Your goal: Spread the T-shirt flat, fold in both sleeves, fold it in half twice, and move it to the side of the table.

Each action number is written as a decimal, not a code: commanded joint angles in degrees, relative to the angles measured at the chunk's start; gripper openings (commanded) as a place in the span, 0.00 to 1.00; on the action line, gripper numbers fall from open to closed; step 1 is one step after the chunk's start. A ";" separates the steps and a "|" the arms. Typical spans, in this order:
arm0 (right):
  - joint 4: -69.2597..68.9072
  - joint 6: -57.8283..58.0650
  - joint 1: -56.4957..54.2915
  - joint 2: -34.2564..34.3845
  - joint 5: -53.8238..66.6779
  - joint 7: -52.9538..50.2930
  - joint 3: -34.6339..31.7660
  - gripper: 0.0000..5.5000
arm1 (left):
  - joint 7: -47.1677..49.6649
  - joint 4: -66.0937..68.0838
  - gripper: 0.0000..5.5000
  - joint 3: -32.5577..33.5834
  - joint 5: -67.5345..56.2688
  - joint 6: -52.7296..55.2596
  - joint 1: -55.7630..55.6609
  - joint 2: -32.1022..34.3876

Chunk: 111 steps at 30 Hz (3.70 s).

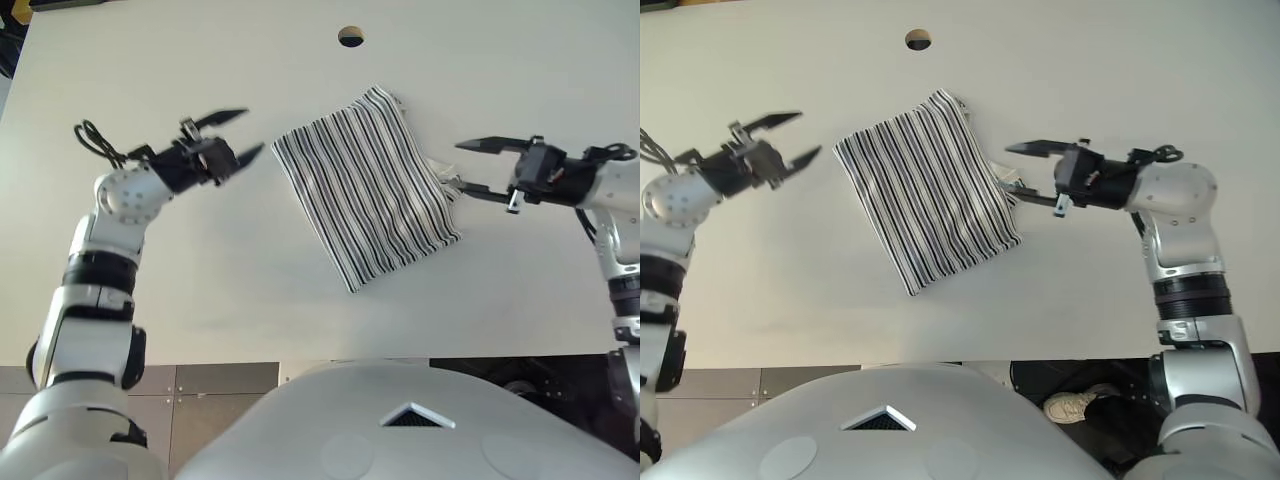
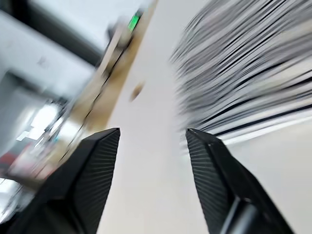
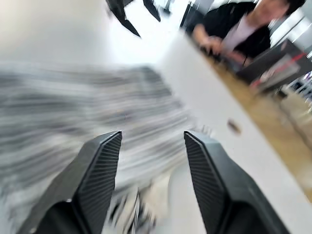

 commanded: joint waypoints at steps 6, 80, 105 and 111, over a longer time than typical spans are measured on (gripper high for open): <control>12.31 -17.41 -2.75 -4.70 -24.07 -5.86 5.94 0.62 | -3.91 -24.44 0.72 -4.45 14.24 -0.31 16.87 4.21; -21.04 8.98 4.62 -1.62 -1.63 1.11 11.27 0.02 | -22.48 -40.47 0.02 0.66 -28.36 38.19 26.95 7.29; -21.22 0.96 5.01 8.12 -2.80 -6.18 7.85 0.26 | 5.41 -18.27 0.47 20.99 -21.96 57.77 10.67 -9.56; -4.93 -6.32 0.16 13.40 -22.91 -15.40 13.66 0.26 | 9.83 -19.30 0.47 22.85 -22.98 53.06 6.63 -18.16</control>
